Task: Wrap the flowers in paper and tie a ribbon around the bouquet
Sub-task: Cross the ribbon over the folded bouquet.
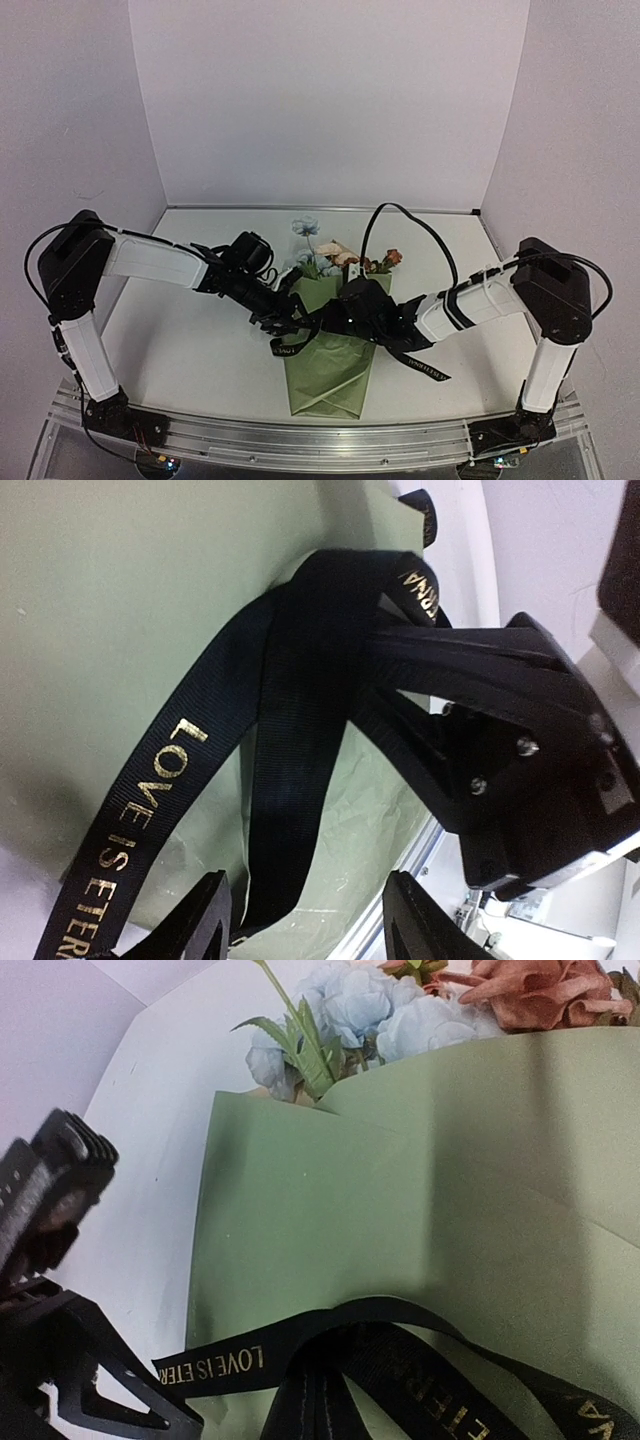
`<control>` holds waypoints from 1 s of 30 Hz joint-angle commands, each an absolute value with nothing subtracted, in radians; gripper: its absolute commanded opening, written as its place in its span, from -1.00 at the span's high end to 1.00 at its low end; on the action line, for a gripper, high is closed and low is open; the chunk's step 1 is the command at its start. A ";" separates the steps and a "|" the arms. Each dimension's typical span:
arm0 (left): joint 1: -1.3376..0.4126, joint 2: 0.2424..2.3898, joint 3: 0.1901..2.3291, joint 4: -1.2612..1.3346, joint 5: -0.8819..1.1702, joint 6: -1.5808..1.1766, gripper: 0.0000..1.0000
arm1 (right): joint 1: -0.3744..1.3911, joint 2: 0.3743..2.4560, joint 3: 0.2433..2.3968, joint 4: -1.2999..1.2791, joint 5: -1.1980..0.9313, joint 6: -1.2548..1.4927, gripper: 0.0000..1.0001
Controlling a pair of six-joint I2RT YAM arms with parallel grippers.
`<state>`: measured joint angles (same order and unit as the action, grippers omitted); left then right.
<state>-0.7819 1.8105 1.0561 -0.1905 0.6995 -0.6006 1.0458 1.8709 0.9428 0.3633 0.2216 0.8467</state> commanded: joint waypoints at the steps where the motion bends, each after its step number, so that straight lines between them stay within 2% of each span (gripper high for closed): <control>1: -0.743 1.665 1.040 -0.198 0.627 -0.589 -0.15 | 1.051 1.894 0.985 0.391 0.177 0.853 1.00; 7: -0.661 1.552 0.938 -0.263 0.454 -0.679 -0.24 | 1.051 1.905 0.997 0.391 0.121 0.854 1.00; 13: -0.589 1.498 0.804 -0.217 0.474 -0.724 -0.35 | 1.051 1.912 1.012 0.382 0.014 0.857 1.00; 17: -0.579 1.457 0.736 -0.162 0.478 -0.812 -0.39 | 1.051 1.874 0.994 0.365 -0.029 0.855 0.88; 20: -0.575 1.400 0.657 -0.086 0.468 -0.984 -0.40 | 1.051 1.849 0.986 0.344 -0.053 0.853 0.78; 30: -0.604 1.323 0.352 0.386 0.389 -1.527 -0.46 | 1.061 1.830 0.988 0.324 -0.091 0.866 0.39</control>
<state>-0.5843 1.3361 0.4150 0.1306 0.4487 -1.2676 1.0506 1.8825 0.9764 0.3330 -0.0731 0.8646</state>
